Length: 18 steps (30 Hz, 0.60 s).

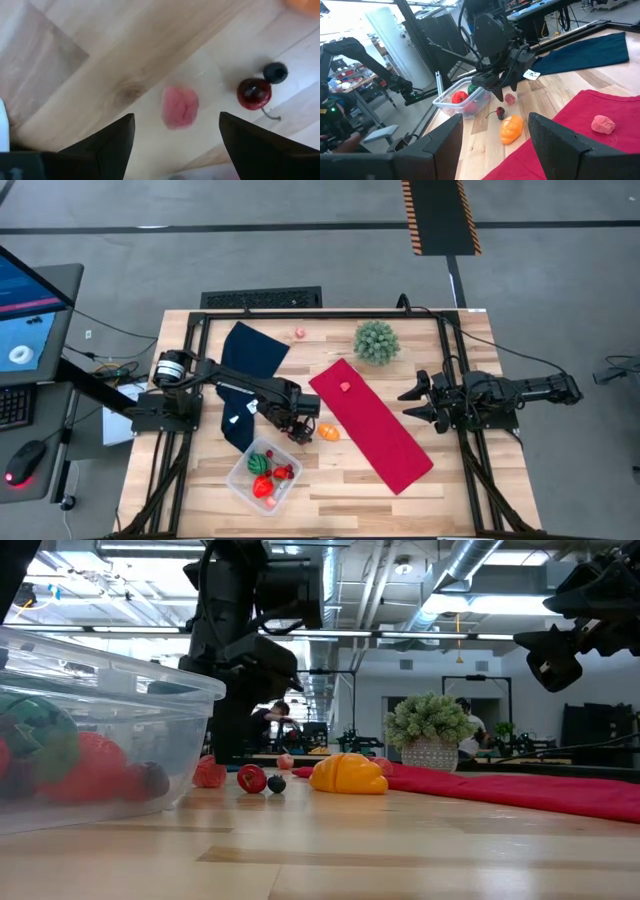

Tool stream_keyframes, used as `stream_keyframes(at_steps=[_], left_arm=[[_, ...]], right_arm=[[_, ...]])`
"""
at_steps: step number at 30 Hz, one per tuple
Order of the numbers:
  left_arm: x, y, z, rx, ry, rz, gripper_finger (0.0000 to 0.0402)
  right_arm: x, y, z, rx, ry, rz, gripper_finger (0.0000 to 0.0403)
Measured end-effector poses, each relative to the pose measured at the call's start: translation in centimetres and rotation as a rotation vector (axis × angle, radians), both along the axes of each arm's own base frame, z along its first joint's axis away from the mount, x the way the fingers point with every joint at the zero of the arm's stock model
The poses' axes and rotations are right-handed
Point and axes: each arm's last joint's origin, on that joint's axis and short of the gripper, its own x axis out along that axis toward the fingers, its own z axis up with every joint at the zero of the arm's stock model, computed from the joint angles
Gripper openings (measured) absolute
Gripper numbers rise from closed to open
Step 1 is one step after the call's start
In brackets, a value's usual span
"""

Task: Pick and placing Produce into tupperware
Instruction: Put the peach fruit into the transparent bin

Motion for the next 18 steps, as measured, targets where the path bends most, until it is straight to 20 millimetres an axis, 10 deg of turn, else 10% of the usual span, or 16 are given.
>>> stream_keyframes(at_steps=[18], left_arm=[[0.5,0.5,-1.2,0.019,0.015,-0.007,0.0277]], right_arm=[[0.0,0.0,0.0,0.0,0.0,0.0,0.0249]])
